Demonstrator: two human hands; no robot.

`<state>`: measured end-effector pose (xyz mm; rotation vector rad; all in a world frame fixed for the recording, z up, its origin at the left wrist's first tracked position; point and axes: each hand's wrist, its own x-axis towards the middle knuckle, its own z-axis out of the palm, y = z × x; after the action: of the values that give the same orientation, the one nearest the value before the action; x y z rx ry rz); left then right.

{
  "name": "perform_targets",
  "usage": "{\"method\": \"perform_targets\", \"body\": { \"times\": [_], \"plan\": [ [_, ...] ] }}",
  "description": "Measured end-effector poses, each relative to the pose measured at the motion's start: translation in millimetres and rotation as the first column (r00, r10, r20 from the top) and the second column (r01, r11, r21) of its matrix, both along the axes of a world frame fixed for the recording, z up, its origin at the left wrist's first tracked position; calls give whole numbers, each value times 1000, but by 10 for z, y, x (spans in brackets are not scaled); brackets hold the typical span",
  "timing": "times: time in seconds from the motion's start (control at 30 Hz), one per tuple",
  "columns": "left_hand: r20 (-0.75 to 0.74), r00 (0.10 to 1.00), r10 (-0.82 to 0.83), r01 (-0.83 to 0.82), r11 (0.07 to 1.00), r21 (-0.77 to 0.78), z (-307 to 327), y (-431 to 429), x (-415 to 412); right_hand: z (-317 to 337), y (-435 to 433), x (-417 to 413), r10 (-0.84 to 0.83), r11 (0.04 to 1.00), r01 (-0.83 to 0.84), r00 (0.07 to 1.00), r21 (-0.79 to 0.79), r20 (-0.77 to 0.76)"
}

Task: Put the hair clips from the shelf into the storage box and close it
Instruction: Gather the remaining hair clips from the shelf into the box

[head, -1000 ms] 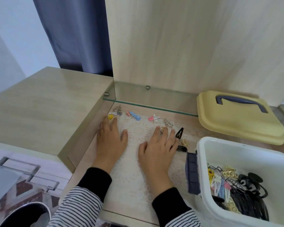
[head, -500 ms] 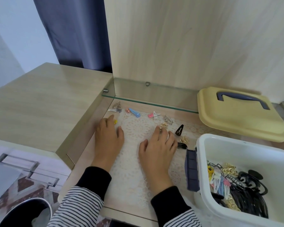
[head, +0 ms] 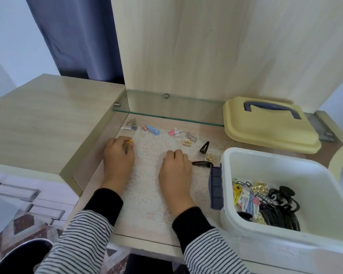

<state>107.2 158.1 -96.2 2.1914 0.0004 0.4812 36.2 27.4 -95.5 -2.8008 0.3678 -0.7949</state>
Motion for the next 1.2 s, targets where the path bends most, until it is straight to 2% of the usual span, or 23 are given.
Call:
{"method": "perform_targets", "body": {
  "times": [0.2, 0.33, 0.5, 0.63, 0.77, 0.87, 1.03, 1.2],
  "plan": [
    [47, 998, -45, 46, 999, -21, 209, -69, -70, 200, 116, -186, 137, 977, -145, 989, 155, 60],
    [82, 991, -110, 122, 978, -168, 677, -343, -287, 668, 82, -439, 262, 931, -285, 957, 227, 127],
    [113, 956, -272, 294, 907, -300, 1311, -667, -620, 1442, -374, -791, 298, 883, -369, 918, 291, 260],
    [122, 864, -488, 497, 791, -357, 1642, -973, -892, 1857, -1036, -996, 280, 860, -330, 943, 390, 180],
    [-102, 687, -719, 660, 677, -325, 1715, -1306, -1149, 1973, -1654, -1157, 265, 829, -259, 962, 496, 59],
    [-277, 578, -768, 748, 634, -197, 1644, -1555, -1260, 1903, -1976, -1226, 258, 871, -211, 965, 443, -50],
    [-437, 537, -722, 815, 577, 47, 1478, -1858, -1255, 1679, -2273, -1265, 245, 928, -164, 945, 336, -217],
    [-561, 527, -638, 848, 430, 308, 1328, -2058, -1197, 1484, -2375, -1232, 269, 936, -151, 889, 317, -370]
  ]
}}
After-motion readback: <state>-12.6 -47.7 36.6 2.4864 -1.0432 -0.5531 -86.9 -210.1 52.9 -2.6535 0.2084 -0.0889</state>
